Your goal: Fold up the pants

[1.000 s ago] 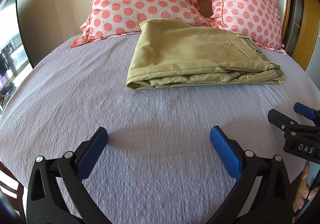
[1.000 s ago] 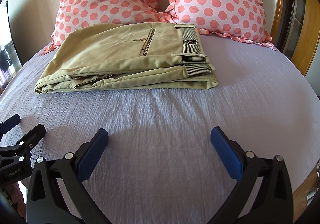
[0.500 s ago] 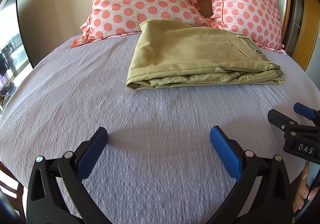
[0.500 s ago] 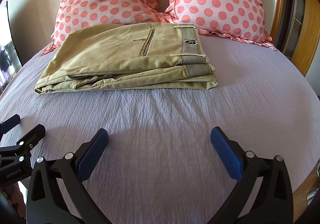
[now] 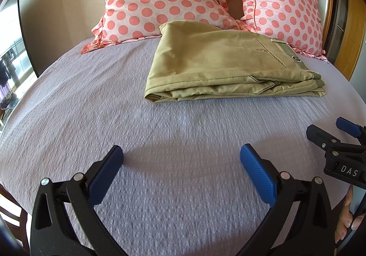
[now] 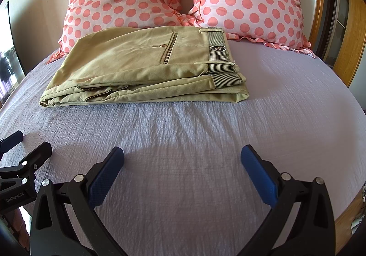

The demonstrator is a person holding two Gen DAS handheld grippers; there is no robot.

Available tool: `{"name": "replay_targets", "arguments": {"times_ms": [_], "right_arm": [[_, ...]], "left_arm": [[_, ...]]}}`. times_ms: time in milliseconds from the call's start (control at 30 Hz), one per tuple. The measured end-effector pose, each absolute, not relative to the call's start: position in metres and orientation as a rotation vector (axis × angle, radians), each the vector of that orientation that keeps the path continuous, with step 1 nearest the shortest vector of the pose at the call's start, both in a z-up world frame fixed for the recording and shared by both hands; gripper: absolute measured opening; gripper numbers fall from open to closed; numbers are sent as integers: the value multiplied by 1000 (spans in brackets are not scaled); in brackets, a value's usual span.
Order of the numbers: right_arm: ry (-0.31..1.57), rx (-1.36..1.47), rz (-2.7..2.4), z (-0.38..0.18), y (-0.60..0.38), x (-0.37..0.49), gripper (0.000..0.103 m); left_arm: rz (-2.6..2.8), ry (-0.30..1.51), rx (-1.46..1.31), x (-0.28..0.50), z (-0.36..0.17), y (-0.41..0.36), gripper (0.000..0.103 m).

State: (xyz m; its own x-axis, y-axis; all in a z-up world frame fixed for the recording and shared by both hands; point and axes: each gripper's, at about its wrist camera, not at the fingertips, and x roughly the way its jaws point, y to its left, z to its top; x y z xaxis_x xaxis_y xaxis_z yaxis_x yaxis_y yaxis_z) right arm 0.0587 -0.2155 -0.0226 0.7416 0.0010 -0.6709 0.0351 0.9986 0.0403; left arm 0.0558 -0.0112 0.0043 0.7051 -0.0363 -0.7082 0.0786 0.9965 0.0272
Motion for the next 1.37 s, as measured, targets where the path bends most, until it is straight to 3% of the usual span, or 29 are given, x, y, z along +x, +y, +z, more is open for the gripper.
{"name": "replay_targets", "arguments": {"times_ms": [1367], "right_arm": [[733,52,-20,-23,-215,59,102]], "left_arm": [[-74,797,62,59,4,-10,101]]}}
